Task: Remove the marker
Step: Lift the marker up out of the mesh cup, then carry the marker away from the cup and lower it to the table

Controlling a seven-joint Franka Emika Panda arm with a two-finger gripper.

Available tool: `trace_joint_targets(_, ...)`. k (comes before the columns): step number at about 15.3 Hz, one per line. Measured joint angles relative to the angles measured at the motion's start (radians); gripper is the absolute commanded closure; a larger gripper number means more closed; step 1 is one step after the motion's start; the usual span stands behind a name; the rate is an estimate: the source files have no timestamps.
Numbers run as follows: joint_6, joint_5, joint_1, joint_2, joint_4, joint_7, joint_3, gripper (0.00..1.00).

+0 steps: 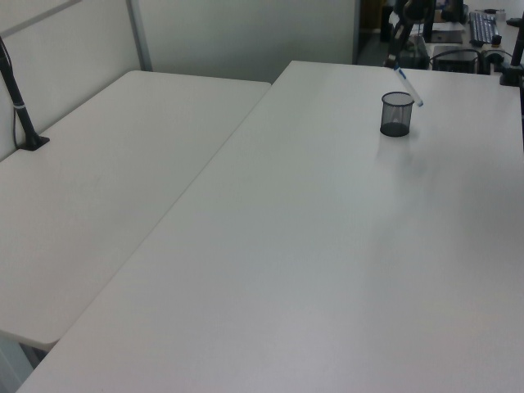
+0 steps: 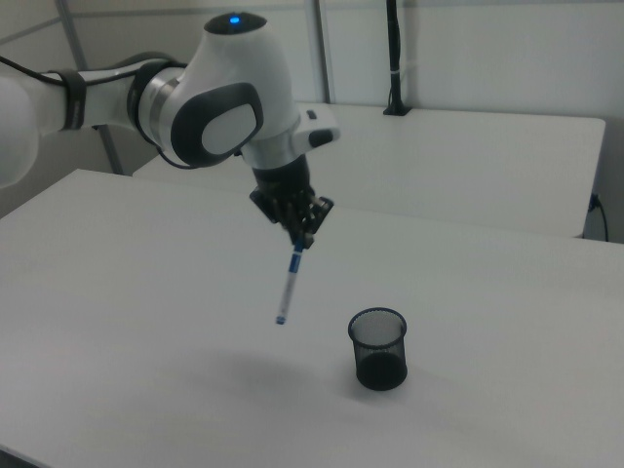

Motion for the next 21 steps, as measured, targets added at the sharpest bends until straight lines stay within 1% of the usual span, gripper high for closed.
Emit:
trace_joint_targets(4, -0.010, 0.000, 0.021, 0.084, -0.007, 0.110, 0.079, 1.00)
trace_joint_targets(6, -0.010, -0.007, 0.031, 0.126, -0.013, 0.149, 0.108, 1.00)
trace_joint_targets(7, -0.010, -0.024, 0.040, 0.146, -0.013, 0.177, 0.116, 1.00)
trace_joint_targets(9, 0.000, -0.072, 0.063, 0.183, -0.013, 0.238, 0.124, 1.00)
trace_joint_targets(12, 0.054, -0.105, 0.082, 0.227, -0.013, 0.284, 0.131, 0.99)
trace_joint_targets(15, 0.113, -0.153, 0.083, 0.263, -0.013, 0.332, 0.136, 0.99)
trace_joint_targets(19, 0.220, -0.241, 0.084, 0.302, -0.033, 0.419, 0.149, 0.97)
trace_joint_targets(20, 0.244, -0.251, 0.086, 0.312, -0.041, 0.426, 0.150, 0.91)
trace_joint_targets(21, 0.258, -0.258, 0.088, 0.321, -0.044, 0.430, 0.151, 0.79)
